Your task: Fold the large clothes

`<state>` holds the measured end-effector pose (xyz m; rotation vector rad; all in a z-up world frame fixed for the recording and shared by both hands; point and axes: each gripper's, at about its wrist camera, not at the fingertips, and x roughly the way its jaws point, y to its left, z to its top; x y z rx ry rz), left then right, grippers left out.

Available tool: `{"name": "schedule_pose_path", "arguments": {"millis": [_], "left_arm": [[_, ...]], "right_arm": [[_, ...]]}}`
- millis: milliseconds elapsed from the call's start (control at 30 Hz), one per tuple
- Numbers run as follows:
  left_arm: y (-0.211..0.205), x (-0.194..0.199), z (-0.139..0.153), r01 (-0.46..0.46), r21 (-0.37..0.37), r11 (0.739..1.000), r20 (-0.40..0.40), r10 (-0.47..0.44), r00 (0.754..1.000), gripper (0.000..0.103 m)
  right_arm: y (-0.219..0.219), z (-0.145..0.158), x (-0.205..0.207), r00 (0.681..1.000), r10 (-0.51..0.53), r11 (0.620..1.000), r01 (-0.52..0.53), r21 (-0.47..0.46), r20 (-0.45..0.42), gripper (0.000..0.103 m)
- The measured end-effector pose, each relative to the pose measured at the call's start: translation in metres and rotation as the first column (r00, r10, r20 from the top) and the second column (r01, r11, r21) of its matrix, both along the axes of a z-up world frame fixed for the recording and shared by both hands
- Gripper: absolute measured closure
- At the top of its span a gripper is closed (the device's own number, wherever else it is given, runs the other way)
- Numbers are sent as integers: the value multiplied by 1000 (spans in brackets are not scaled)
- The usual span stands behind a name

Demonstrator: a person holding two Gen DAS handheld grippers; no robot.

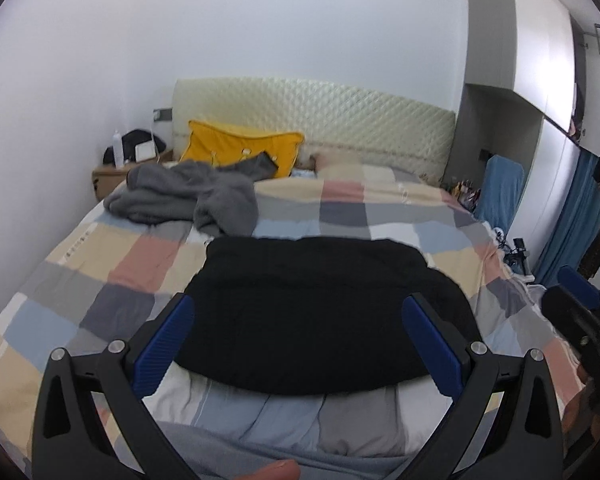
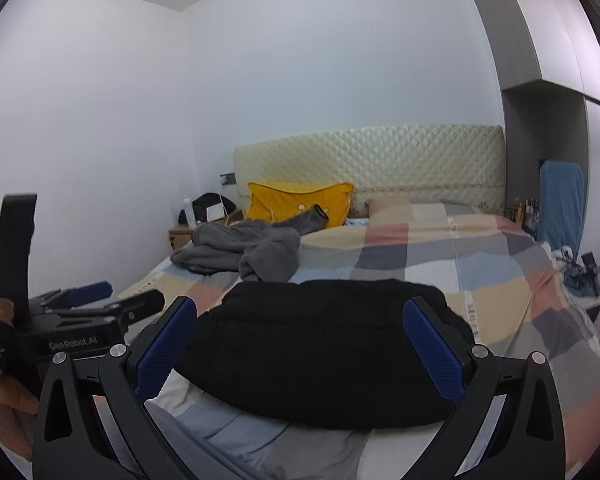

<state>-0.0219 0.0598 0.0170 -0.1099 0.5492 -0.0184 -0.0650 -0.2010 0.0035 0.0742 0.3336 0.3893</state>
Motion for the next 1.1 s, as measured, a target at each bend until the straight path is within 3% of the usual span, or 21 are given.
{"name": "schedule_pose_path", "arguments": {"millis": [300,567,1100], "left_arm": [[-6,11,-19,10,-12,1000,-39,-11,999,0],[-7,11,-18,28,-29,999,-54,-29,998,0],[-10,17,-29,16,15,1000,-86,-15,996,0]], "right_arm": [[-6,-27,12,995,-59,997,55,-45,-85,0],[-7,-30,16,995,-63,997,58,-55,-83,0],[-19,-41,25,988,-113,991,105,-80,-108,0]]}}
